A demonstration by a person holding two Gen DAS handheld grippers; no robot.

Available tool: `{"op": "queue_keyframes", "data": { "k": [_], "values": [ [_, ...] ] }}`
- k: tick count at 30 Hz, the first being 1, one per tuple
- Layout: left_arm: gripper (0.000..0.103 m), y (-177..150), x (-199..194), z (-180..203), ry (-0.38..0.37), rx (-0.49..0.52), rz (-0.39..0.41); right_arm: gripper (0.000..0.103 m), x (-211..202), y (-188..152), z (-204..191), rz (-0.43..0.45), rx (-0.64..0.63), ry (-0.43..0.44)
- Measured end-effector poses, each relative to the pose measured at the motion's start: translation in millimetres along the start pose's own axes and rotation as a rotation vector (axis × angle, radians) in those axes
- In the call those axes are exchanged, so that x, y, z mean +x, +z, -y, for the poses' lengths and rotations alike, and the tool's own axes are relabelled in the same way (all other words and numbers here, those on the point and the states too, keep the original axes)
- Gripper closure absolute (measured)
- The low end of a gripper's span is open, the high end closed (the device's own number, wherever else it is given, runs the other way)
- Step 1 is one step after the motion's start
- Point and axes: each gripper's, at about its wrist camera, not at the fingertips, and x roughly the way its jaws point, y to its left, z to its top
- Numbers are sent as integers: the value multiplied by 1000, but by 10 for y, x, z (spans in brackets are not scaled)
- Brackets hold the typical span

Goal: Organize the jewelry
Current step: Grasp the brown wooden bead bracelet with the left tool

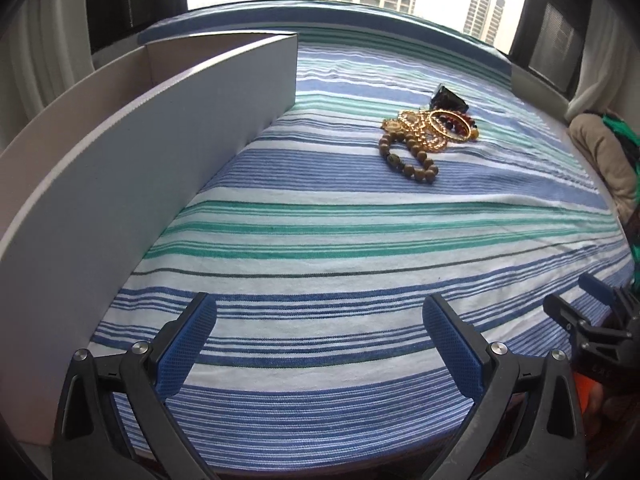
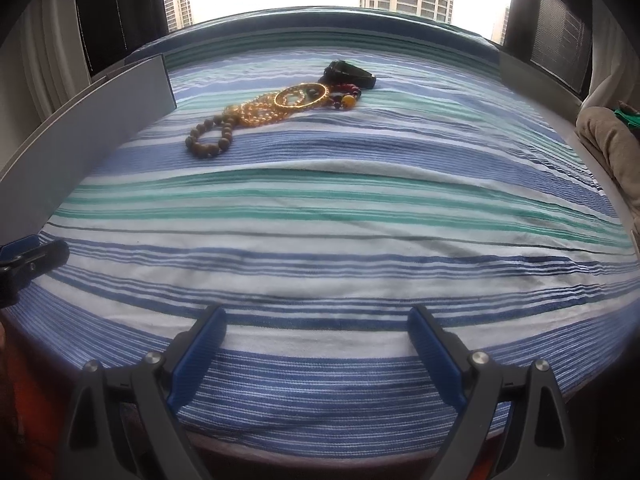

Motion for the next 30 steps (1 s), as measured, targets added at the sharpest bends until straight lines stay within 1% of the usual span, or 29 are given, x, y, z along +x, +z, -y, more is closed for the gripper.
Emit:
{"op": "queue_keyframes", "data": {
  "k": [3,5,8,10,14,15,17,20,22,23,24,25,26,27,28,29,30],
  "values": [
    [1,157,-27,9,-40,7,-7,9,-153,17,80,86,10,-36],
    [1,277,7,5,-75,-6,-28,9,-196,16,143,117,32,-49],
    [1,482,124,48,-126,-14,-61,9,-178,-2,218,114,71,-38],
    [1,634,227,112,-132,-6,-58,9,-148,-27,227,102,78,-28],
    [1,909,520,306,-112,23,-51,9,-137,-83,176,89,68,-9],
    [1,964,617,358,-95,31,-52,9,-141,-91,158,87,63,-3],
    [3,1047,837,456,-28,39,-57,9,-155,-102,121,85,54,8],
    [9,1079,1115,594,65,72,-77,9,-166,-110,99,82,44,21],
    [18,1022,1225,667,120,109,-88,9,-187,-119,117,82,46,25],
    [21,990,1249,679,131,121,-88,9,-188,-120,129,82,49,25],
    [28,968,1224,660,110,114,-66,9,-190,-123,146,81,53,24],
    [46,952,1210,634,82,106,-64,9,-189,-128,160,80,57,23],
    [60,948,1190,601,38,95,-69,9,-185,-136,175,79,61,22],
    [91,953,1167,578,30,94,-72,9,-177,-141,189,76,67,20],
    [91,950,1149,551,37,94,-81,9,-170,-149,195,72,73,21],
    [91,952,1113,495,13,75,-82,9,-160,-152,203,67,78,24],
    [91,948,1052,425,-30,46,-75,9,-151,-153,205,63,83,28]
  ]
}}
